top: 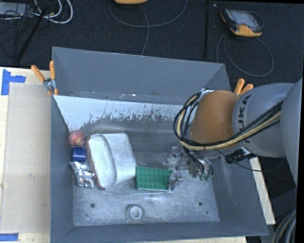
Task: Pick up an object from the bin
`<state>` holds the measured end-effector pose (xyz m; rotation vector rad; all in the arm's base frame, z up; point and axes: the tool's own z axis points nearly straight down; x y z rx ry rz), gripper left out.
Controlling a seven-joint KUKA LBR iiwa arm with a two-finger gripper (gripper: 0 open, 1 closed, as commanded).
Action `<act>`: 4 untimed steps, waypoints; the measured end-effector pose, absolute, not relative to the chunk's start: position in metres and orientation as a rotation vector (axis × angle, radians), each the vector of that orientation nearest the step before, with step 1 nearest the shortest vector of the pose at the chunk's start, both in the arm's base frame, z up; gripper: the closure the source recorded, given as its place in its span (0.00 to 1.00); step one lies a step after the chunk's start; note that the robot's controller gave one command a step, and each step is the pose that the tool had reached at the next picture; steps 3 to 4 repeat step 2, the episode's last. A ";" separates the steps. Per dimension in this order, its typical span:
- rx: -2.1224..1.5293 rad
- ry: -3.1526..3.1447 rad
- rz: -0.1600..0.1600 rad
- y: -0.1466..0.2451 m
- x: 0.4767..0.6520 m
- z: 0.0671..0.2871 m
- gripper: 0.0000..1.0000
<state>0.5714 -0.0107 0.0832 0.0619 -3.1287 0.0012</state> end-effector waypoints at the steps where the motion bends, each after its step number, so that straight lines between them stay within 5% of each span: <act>1: 0.097 -3.148 -0.001 0.016 0.570 0.197 1.00; 2: 0.234 -3.145 -0.001 0.044 0.615 0.273 1.00; 4: 0.234 -3.145 -0.001 0.044 0.615 0.273 1.00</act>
Offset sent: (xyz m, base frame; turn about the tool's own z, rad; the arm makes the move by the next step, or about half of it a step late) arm -0.0029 0.0254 0.1096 -0.0181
